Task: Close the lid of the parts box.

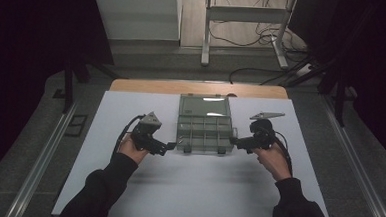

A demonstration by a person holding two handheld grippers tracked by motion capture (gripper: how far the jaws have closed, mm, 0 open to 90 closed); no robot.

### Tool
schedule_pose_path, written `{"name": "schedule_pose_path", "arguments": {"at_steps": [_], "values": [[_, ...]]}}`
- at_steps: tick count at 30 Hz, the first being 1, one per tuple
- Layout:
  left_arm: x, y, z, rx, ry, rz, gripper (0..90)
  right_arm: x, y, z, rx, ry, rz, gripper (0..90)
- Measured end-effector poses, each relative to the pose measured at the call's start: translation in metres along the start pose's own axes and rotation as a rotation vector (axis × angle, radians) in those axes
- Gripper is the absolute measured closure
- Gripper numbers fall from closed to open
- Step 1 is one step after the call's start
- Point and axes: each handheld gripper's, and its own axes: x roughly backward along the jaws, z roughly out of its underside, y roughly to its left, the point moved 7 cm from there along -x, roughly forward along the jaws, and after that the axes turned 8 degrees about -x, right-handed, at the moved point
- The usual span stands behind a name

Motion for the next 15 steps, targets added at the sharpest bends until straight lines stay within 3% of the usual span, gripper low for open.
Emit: {"name": "schedule_pose_path", "arguments": {"at_steps": [7, 15], "values": [[-0.008, 0.006, -0.002, 0.006, 0.009, 0.004, 0.7, -0.013, -0.004, -0.011, -0.026, 0.015, 0.006, 0.0], [-0.016, 0.011, -0.004, 0.014, 0.012, 0.003, 0.8, -0.027, -0.015, -0.023, -0.033, 0.02, 0.063, 0.0]]}}
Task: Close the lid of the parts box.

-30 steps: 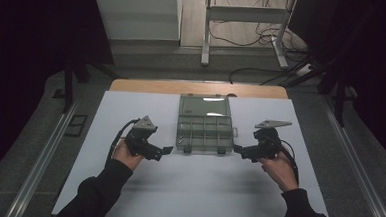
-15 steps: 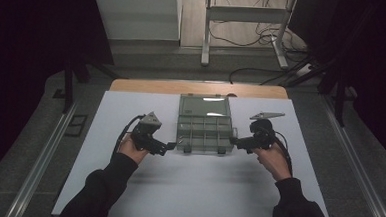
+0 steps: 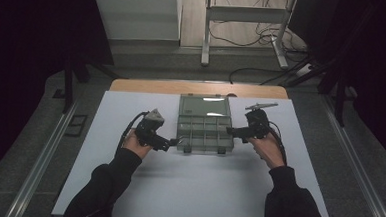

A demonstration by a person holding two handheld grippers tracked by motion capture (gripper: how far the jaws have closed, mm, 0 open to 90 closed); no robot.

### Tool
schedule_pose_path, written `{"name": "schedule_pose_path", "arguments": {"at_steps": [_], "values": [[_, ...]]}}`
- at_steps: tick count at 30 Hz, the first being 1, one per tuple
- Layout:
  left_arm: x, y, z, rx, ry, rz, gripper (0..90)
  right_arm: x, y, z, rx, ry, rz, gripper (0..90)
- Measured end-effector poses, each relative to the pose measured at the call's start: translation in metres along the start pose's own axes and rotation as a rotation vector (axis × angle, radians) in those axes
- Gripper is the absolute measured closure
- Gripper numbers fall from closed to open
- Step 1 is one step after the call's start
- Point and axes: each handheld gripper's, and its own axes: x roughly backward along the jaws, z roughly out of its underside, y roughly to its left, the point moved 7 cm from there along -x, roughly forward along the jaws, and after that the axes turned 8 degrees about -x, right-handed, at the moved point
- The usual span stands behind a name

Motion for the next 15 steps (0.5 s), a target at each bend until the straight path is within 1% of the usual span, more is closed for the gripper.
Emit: {"name": "schedule_pose_path", "arguments": {"at_steps": [1, 4, 6, 10, 12, 13, 15], "values": [[-0.001, 0.001, 0.0, 0.001, -0.002, 0.002, 0.8, -0.001, -0.001, -0.002, -0.001, 0.0, 0.005, 0.0], [-0.005, 0.003, -0.001, 0.0, 0.002, 0.002, 1.0, -0.005, -0.002, -0.007, -0.022, 0.002, -0.002, 0.0], [-0.007, 0.005, -0.001, 0.001, 0.004, 0.004, 1.0, -0.007, -0.004, -0.01, -0.022, 0.005, 0.005, 0.0], [-0.011, 0.006, -0.002, 0.0, 0.006, 0.005, 1.2, -0.014, -0.008, -0.016, -0.043, 0.021, 0.017, 0.0], [-0.013, 0.007, -0.003, -0.002, 0.007, 0.006, 1.2, -0.018, -0.01, -0.018, -0.051, 0.038, 0.026, 0.0], [-0.014, 0.007, -0.003, -0.001, 0.007, 0.006, 1.2, -0.019, -0.012, -0.019, -0.047, 0.046, 0.033, 0.1], [-0.017, 0.008, -0.005, 0.002, 0.003, 0.005, 1.2, -0.022, -0.015, -0.022, -0.045, 0.051, 0.045, 3.5]]}}
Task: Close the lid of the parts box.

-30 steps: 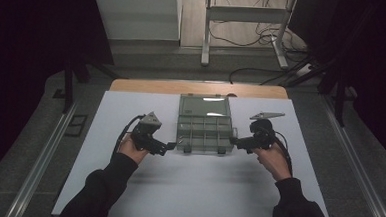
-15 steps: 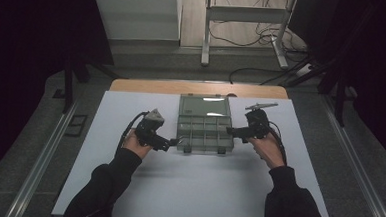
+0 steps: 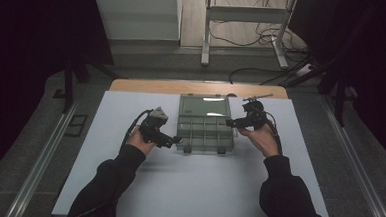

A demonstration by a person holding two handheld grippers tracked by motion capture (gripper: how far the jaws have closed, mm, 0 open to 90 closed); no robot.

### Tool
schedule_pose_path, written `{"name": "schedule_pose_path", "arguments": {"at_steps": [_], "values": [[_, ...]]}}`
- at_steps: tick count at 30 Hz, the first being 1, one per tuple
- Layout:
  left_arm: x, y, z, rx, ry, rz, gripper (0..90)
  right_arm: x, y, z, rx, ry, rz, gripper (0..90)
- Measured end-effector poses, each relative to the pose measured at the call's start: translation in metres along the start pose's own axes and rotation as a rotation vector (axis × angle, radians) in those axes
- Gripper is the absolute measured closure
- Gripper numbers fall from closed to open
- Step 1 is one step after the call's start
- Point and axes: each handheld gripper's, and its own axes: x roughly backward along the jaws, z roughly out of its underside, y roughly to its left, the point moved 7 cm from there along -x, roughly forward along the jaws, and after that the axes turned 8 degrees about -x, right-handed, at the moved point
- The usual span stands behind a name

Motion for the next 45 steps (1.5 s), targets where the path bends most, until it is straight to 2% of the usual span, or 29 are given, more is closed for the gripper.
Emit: {"name": "schedule_pose_path", "arguments": {"at_steps": [6, 8, 10, 13, 17, 21, 23, 32, 41, 45], "values": [[-0.007, 0.002, -0.004, 0.001, -0.004, 0.004, 1.4, -0.009, -0.007, -0.007, -0.013, 0.006, 0.035, 13.5], [-0.009, 0.004, -0.005, -0.012, 0.004, 0.002, 1.4, -0.012, -0.008, -0.01, -0.005, 0.006, 0.045, 18.3], [-0.011, 0.004, -0.006, -0.014, 0.006, 0.002, 1.4, -0.015, -0.008, -0.013, -0.009, 0.004, 0.041, 22.6], [-0.013, 0.004, -0.006, -0.015, 0.002, 0.0, 1.4, -0.02, -0.011, -0.018, -0.013, 0.022, 0.043, 27.9], [-0.013, 0.003, -0.005, -0.032, 0.011, -0.002, 1.4, -0.025, -0.013, -0.023, -0.05, 0.05, 0.037, 35.6], [-0.01, 0.002, -0.002, -0.032, 0.011, 0.005, 1.4, -0.032, -0.015, -0.027, -0.062, 0.079, 0.06, 45.3], [-0.01, 0.001, 0.0, -0.02, 0.002, 0.009, 1.3, -0.035, -0.015, -0.031, -0.057, 0.084, 0.07, 49.4], [-0.006, 0.002, 0.004, -0.022, 0.001, 0.008, 1.2, -0.053, -0.017, -0.037, -0.034, 0.134, 0.125, 67.4], [-0.006, 0.006, 0.007, -0.013, 0.004, 0.006, 1.3, -0.066, -0.018, -0.038, -0.053, 0.144, 0.134, 76.9], [-0.006, 0.006, 0.007, -0.019, 0.01, 0.008, 1.2, -0.07, -0.017, -0.04, -0.064, 0.166, 0.145, 80.1]]}}
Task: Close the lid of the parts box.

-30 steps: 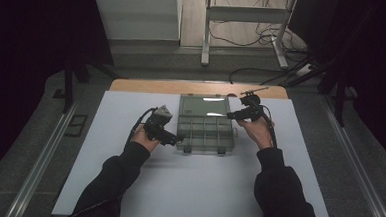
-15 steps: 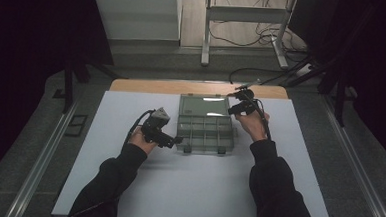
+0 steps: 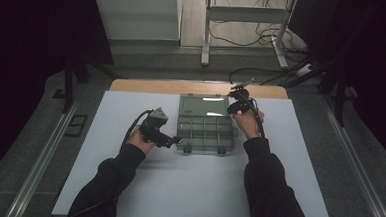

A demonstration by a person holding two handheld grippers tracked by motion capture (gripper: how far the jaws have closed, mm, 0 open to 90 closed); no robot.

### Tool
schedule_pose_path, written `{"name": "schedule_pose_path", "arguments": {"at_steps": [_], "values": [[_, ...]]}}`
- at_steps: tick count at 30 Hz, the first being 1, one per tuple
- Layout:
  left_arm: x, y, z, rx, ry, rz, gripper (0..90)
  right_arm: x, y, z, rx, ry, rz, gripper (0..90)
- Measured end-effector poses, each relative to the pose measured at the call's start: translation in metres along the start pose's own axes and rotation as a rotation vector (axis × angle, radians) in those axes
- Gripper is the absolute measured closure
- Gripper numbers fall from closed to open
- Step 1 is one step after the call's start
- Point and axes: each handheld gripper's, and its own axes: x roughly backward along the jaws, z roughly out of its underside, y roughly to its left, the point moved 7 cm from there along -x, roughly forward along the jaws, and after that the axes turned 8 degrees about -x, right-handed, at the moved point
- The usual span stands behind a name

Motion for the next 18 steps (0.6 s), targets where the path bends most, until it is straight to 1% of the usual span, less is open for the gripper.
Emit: {"name": "schedule_pose_path", "arguments": {"at_steps": [4, 7, 9, 13, 16, 18], "values": [[0.001, 0.001, 0.0, 0.0, -0.002, -0.003, 1.2, -0.001, 0.001, -0.001, -0.007, 0.02, 0.016, 81.3], [0.001, 0.002, 0.001, 0.005, -0.003, -0.003, 1.2, -0.001, 0.001, -0.002, -0.022, 0.026, 0.008, 83.2], [0.0, 0.003, 0.001, 0.005, -0.002, -0.004, 1.2, -0.001, 0.002, -0.001, -0.023, 0.028, -0.003, 84.9], [0.0, 0.005, 0.003, 0.011, 0.0, -0.006, 1.2, -0.002, 0.01, -0.001, 0.005, 0.027, -0.016, 87.9], [0.0, 0.007, 0.004, 0.021, 0.0, -0.006, 1.3, -0.002, 0.014, -0.001, 0.047, 0.025, 0.012, 86.7], [0.0, 0.008, 0.004, 0.033, -0.004, -0.006, 1.5, -0.003, 0.014, -0.001, 0.058, 0.023, 0.009, 84.6]]}}
